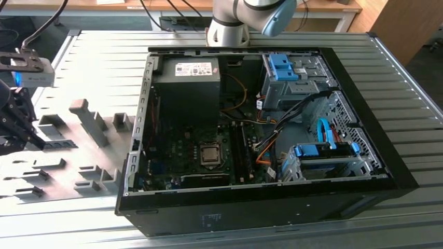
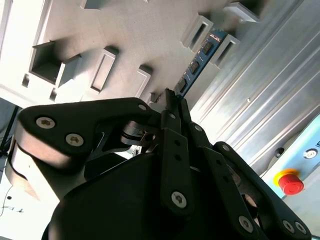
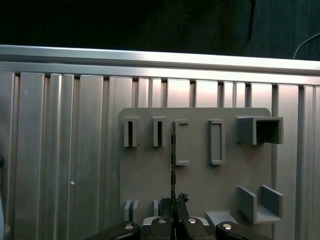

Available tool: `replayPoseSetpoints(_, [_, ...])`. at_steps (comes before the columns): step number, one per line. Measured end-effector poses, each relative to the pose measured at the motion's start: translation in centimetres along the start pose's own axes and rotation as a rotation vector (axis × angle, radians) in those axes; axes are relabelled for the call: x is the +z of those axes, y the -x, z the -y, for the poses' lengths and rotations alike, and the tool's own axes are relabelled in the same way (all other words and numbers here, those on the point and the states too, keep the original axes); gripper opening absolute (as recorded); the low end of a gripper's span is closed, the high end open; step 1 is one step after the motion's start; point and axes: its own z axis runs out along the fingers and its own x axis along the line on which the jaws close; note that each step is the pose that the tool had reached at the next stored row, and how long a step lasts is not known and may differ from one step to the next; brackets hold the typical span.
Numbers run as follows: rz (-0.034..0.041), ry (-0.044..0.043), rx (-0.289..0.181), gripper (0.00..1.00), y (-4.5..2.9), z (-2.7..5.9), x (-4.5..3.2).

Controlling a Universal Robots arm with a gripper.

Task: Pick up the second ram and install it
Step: 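Pick up the second ram and move it above second insertion slot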

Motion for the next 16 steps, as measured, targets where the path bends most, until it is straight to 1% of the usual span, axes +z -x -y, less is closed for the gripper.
replayPoseSetpoints(3, [0.0015, -0.0001, 0.0, 0.14, 0.03, 0.0, -0.56])
replayPoseSetpoints(16, [0.005, 0.0, 0.0, 0.14, 0.1, 0.0, -1.75])
